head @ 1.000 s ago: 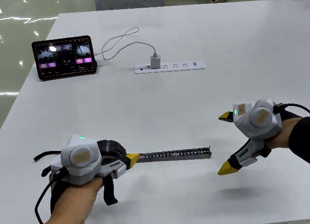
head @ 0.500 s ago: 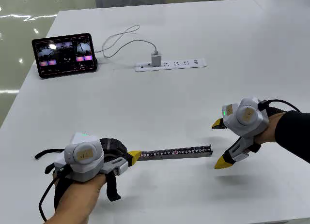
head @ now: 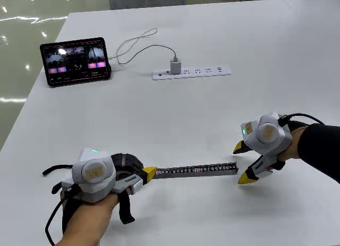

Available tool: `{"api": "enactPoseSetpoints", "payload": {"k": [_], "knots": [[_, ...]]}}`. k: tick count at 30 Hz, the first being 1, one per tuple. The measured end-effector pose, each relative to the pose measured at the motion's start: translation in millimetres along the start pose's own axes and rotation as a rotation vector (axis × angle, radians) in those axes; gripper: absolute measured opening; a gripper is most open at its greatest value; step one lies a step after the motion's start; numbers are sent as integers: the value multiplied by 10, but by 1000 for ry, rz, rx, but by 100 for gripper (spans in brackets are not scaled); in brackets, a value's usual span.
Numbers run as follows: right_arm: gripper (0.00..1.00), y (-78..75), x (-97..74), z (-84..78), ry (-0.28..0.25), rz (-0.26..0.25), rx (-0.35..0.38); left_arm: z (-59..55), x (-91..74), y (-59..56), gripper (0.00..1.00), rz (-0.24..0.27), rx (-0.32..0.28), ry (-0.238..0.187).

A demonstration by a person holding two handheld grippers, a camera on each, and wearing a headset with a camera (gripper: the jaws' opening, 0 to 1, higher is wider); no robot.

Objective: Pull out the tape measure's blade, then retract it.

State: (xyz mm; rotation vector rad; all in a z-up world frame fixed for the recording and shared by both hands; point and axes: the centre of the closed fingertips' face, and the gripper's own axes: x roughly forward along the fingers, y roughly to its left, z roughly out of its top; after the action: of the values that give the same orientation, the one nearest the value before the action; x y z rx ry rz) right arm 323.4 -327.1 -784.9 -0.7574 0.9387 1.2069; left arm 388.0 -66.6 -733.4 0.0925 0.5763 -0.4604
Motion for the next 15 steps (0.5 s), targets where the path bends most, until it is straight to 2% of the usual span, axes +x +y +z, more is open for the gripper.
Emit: {"api": "enactPoseSetpoints", "payload": {"k": [6, 15], "knots": [[34, -17, 24, -4, 7, 11, -19, 1, 2, 16, 97, 2, -1, 0], [24, -22, 39, -31, 19, 12, -36, -5, -4, 21, 97, 1, -11, 0]]}}
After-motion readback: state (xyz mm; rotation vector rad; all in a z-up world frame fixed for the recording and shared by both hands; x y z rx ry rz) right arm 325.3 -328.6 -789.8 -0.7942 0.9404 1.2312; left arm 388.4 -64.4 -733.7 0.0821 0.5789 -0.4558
